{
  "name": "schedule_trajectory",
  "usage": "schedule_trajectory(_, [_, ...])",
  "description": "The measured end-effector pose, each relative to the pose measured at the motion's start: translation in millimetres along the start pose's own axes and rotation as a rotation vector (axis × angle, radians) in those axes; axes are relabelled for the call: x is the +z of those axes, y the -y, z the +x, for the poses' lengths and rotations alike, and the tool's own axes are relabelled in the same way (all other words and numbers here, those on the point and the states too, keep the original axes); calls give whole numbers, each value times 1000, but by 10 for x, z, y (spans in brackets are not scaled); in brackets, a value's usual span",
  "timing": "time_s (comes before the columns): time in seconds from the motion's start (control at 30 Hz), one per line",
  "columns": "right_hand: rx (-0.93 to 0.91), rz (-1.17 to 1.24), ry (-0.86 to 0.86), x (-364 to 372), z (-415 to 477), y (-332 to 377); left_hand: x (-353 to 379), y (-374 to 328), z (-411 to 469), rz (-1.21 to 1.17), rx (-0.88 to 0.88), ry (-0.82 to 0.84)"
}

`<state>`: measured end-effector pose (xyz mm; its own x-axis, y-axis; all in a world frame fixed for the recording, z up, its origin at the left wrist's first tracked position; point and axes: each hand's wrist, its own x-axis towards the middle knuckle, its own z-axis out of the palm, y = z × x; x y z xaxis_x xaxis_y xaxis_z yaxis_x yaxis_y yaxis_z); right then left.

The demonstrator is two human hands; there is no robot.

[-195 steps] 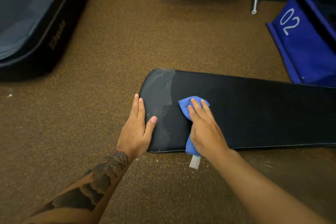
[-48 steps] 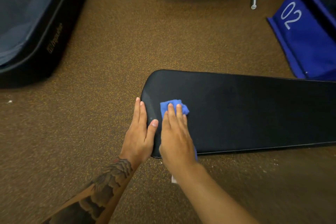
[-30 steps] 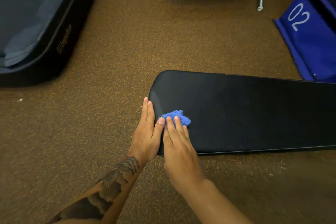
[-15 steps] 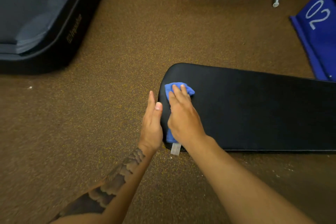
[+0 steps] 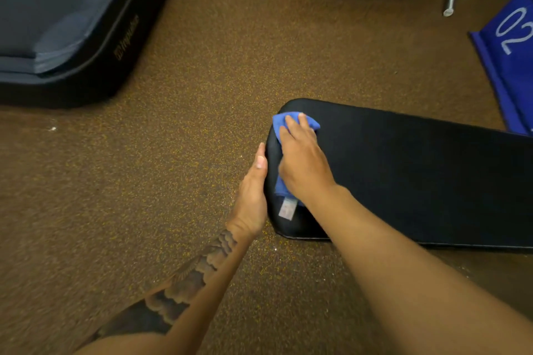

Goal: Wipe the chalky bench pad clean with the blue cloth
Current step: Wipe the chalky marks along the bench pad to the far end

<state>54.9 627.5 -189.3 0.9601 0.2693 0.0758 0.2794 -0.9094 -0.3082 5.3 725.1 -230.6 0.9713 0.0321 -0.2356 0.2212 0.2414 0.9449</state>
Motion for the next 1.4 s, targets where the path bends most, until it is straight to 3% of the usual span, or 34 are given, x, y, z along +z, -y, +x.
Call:
schedule_trajectory(0.3, [-271,-127,36,-141,-820,-131,63,-92,-13,-93,16,-55])
schedule_trajectory(0.53, [89,-52,-19,-147,96,-322,63,-128,-34,-99,2,-8])
schedule_trajectory(0.7, [-6,-60,27,2,410,81,79,-169,-45,-118,20,-17])
schedule_trajectory(0.93, [-208,-197,46,1,-599,3,95,-134,-28,-176,-29,-77])
schedule_trajectory(1.03, [-141,-207,-3,-154,-530,-356,77,-134,-10,-144,-47,-72])
schedule_trajectory(1.2, [133,53,-127,-123,193,-480,91,-130,-5,-148,-29,-53])
schedule_trajectory(1.3, [128,88,-180,-77,553,-341,113,-136,-21,-142,-10,-61])
schedule_trajectory(1.4, [-9,77,-128,28,453,-152,107,-123,-11,-134,-25,-70])
